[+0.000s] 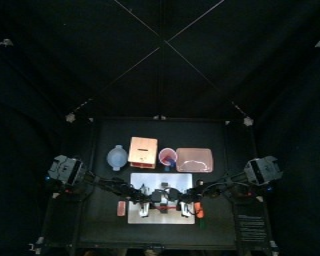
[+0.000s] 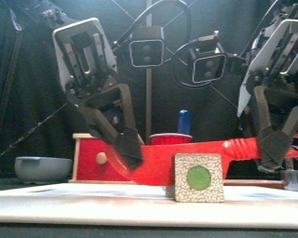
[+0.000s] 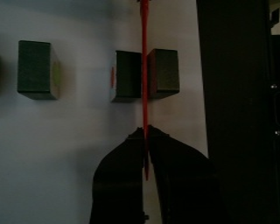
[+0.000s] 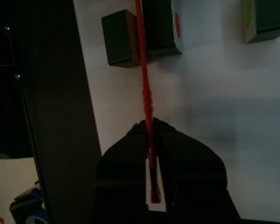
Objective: Place sushi on board then cut the sushi with the knife then place the pieces on the plate
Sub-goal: Cut the sushi into 4 pieces
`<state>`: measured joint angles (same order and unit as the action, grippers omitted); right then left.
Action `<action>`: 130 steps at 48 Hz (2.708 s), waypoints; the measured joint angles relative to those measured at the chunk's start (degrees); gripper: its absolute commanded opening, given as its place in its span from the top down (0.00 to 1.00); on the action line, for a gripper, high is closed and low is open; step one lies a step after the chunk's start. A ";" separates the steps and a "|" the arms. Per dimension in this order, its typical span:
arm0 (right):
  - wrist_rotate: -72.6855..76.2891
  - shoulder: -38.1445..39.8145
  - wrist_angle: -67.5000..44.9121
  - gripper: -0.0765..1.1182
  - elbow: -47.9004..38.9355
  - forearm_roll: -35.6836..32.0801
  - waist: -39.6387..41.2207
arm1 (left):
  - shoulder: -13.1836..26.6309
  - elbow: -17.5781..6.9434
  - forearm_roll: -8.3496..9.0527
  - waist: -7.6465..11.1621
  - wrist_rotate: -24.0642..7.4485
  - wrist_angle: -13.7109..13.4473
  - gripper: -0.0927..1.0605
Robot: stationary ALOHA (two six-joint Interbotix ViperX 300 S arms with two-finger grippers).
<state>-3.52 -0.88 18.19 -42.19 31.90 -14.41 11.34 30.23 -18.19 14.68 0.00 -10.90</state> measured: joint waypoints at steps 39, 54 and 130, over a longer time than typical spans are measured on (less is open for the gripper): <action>0.18 4.13 0.44 0.63 0.35 0.09 -0.70 | -4.31 -0.35 2.29 0.35 -0.18 -0.26 0.57; 0.09 9.40 0.62 0.63 -0.79 -1.49 1.14 | -8.88 0.44 8.09 0.18 0.18 -0.18 0.56; -0.18 4.22 0.18 0.63 -1.41 2.64 0.18 | -6.24 4.66 -1.14 1.41 0.09 6.59 0.56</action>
<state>-3.69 3.34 18.37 -43.59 34.54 -14.24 5.10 34.89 -19.34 16.08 0.09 -4.31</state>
